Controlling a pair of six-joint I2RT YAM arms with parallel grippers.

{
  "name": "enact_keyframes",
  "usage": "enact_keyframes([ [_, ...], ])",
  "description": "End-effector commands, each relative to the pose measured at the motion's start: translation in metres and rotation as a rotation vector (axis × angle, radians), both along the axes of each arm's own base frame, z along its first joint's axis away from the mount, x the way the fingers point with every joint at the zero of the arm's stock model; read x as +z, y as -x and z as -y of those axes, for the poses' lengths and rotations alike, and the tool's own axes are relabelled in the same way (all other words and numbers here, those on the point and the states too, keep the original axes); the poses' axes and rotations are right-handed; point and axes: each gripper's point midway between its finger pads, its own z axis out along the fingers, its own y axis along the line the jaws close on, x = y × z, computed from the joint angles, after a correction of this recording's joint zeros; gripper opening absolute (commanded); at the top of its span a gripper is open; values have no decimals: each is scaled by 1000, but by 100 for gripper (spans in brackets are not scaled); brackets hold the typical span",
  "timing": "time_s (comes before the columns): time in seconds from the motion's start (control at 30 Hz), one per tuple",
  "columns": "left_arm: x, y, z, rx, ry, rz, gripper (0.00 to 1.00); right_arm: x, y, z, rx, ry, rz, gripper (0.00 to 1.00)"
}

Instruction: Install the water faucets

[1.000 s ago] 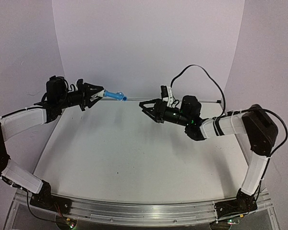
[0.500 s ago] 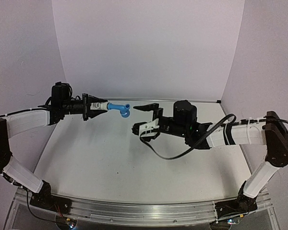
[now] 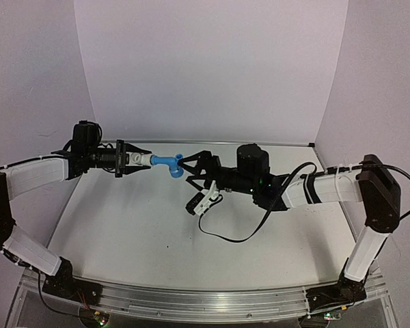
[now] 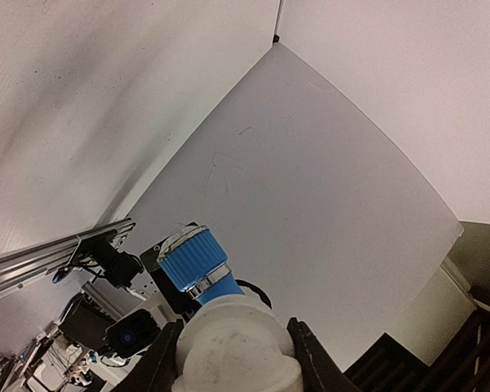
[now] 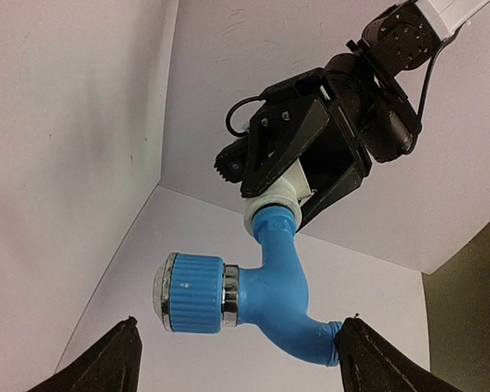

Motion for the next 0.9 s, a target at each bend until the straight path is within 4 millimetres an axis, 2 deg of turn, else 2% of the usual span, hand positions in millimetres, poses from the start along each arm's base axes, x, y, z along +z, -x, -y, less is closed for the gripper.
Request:
enact_keyframes([
  [0.0,22,16,0,-50,43,28,0,22,1,-17,90,86,436,85],
  [0.23,28,20,1,-64,53,28,0,26,0,-30,130,79,514,84],
  [0.53,34,29,1,-93,66,40,0,30,-17,-49,117,58,606,84],
  [0.73,37,23,0,-69,49,85,0,29,-10,-37,91,9,413,88],
  [0.8,31,21,-1,-58,39,83,0,33,-4,-25,73,-25,259,89],
  [0.87,26,18,-2,-45,30,74,0,27,2,-16,67,-35,132,90],
])
